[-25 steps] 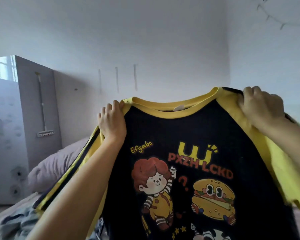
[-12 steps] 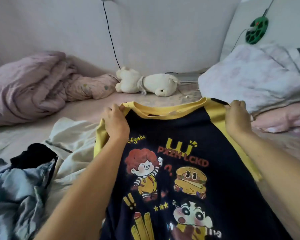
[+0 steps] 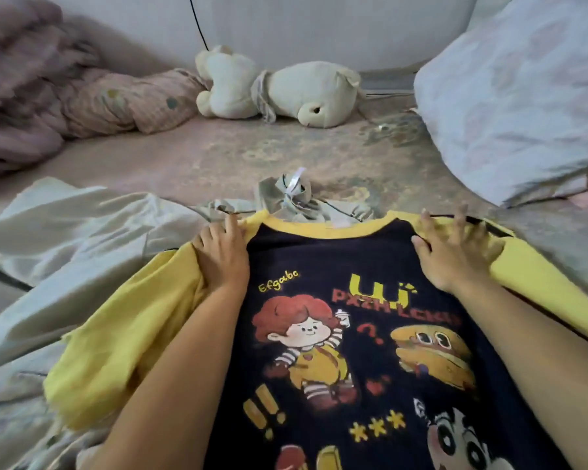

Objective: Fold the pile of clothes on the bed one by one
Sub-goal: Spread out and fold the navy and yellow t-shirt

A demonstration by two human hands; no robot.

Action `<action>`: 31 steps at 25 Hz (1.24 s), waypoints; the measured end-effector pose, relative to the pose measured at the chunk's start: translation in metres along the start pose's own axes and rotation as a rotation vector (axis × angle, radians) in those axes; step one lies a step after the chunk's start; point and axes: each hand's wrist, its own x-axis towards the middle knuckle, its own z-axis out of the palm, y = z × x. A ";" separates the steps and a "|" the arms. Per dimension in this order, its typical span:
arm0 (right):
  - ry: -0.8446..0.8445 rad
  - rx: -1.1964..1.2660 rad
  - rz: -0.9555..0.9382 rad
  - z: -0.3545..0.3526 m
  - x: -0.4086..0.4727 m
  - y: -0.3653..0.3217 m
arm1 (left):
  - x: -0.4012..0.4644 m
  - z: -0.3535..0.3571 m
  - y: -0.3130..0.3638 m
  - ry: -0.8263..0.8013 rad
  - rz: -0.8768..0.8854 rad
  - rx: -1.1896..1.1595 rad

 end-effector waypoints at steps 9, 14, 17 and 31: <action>0.032 -0.027 -0.328 -0.012 -0.043 -0.057 | -0.030 -0.015 0.037 -0.097 0.443 0.046; -0.165 -0.073 -0.207 0.016 -0.036 -0.046 | -0.043 0.009 0.032 -0.309 0.340 0.238; -0.193 -0.069 -0.201 0.009 -0.037 -0.052 | -0.038 0.002 0.041 -0.394 0.333 0.265; -0.299 -0.241 -0.555 -0.028 -0.390 0.125 | -0.400 -0.117 -0.050 -0.501 0.736 0.040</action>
